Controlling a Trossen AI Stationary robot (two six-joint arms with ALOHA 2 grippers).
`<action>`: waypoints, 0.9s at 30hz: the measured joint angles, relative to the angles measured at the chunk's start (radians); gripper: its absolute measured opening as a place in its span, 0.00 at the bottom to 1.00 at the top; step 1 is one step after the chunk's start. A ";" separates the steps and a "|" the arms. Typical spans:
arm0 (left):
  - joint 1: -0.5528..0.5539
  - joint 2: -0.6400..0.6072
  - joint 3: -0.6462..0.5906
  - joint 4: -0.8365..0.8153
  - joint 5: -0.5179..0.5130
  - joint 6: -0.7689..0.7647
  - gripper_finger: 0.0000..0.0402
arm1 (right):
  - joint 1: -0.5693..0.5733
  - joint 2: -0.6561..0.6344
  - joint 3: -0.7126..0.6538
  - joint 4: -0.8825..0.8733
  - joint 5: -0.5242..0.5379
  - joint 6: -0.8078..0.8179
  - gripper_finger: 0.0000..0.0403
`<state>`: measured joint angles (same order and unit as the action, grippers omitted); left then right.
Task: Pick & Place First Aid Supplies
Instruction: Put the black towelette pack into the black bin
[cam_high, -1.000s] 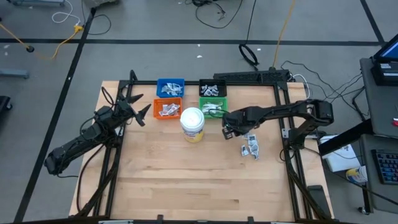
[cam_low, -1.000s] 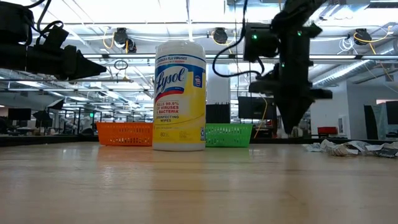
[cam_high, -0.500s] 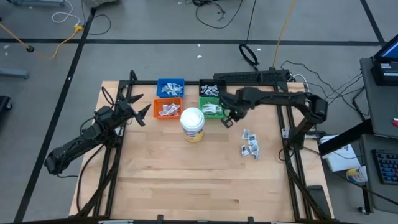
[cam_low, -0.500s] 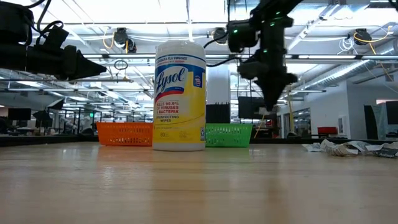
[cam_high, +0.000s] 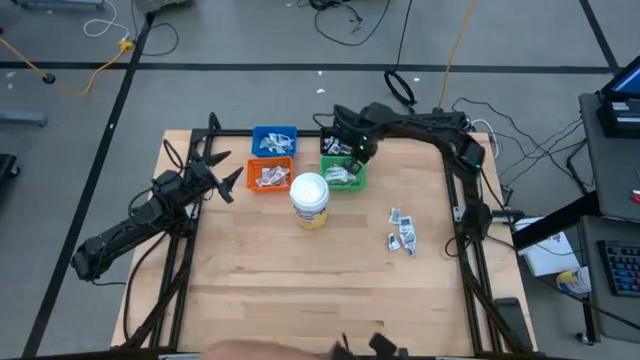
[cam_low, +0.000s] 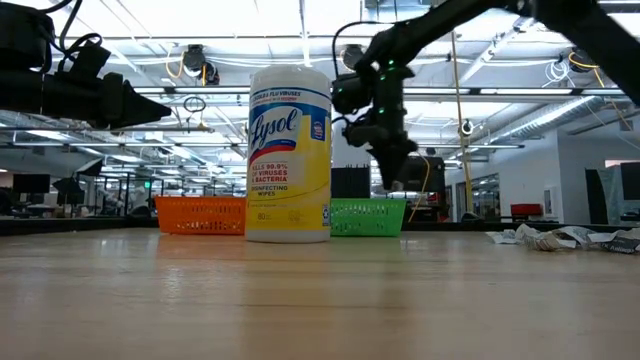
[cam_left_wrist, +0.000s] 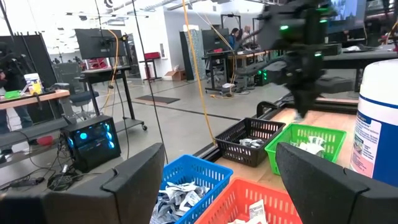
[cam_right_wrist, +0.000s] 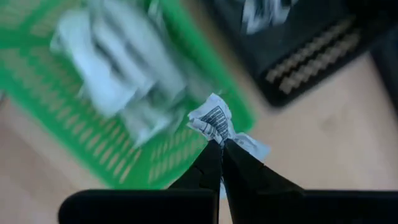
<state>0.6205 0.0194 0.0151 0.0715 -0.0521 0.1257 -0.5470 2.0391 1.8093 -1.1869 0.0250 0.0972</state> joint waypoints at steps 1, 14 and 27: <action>0.000 0.000 0.000 0.000 0.000 0.000 0.77 | -0.009 0.025 0.037 -0.003 0.000 -0.022 0.00; 0.000 0.000 0.000 0.000 0.000 0.000 0.77 | -0.086 0.266 0.322 -0.003 0.002 -0.156 0.00; 0.000 0.000 0.000 0.000 0.000 0.000 0.77 | -0.094 0.284 0.323 0.024 0.001 -0.154 0.22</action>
<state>0.6205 0.0196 0.0151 0.0715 -0.0521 0.1257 -0.6415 2.3234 2.1323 -1.1633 0.0257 -0.0565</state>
